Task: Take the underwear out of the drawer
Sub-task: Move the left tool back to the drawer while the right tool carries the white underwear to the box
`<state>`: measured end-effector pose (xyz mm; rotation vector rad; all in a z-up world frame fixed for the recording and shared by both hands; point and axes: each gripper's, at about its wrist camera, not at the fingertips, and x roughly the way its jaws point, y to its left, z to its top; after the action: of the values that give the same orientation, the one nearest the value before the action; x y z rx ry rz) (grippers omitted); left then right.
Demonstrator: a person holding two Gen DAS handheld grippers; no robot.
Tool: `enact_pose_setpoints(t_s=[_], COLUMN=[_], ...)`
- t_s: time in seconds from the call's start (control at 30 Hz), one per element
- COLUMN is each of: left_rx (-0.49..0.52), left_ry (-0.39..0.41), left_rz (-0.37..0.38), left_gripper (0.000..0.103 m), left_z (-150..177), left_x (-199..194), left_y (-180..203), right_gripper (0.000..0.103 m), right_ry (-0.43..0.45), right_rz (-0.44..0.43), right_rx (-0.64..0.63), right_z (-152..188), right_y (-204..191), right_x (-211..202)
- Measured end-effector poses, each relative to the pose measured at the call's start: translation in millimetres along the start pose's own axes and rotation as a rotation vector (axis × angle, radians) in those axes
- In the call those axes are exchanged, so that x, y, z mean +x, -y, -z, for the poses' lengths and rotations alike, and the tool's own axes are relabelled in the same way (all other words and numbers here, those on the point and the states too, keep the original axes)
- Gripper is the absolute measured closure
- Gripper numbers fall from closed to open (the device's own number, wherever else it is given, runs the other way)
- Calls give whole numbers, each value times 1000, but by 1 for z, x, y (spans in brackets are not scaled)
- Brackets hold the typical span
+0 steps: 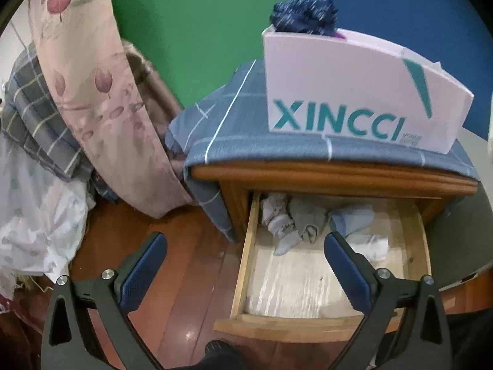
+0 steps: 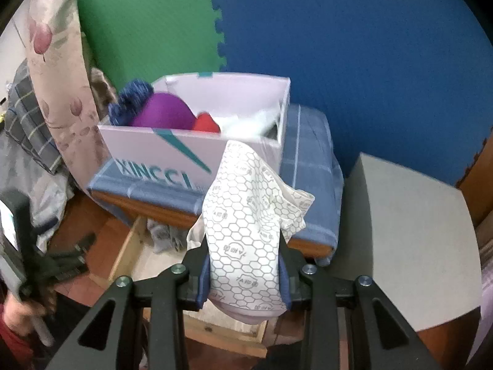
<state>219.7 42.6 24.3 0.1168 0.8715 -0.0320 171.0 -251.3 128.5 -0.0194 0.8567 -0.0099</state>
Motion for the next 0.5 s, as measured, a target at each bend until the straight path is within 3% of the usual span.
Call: enact_pose_setpoints(t_s=[0.17, 0.33, 0.5], left_rx=[19, 8, -6], left_ry=[-7, 6, -43], left_rz=[-20, 7, 44], left_gripper=[1, 1, 1], left_z=[9, 10, 11], left_x=[8, 6, 17], left_y=[-1, -2, -1], right_gripper=[68, 68, 68], right_ry=[41, 73, 72], right_rz=[-2, 17, 35], right_rx=[-23, -39, -29], right_z=[-36, -71, -102], right_y=[-16, -25, -29], right_x=[-10, -12, 1])
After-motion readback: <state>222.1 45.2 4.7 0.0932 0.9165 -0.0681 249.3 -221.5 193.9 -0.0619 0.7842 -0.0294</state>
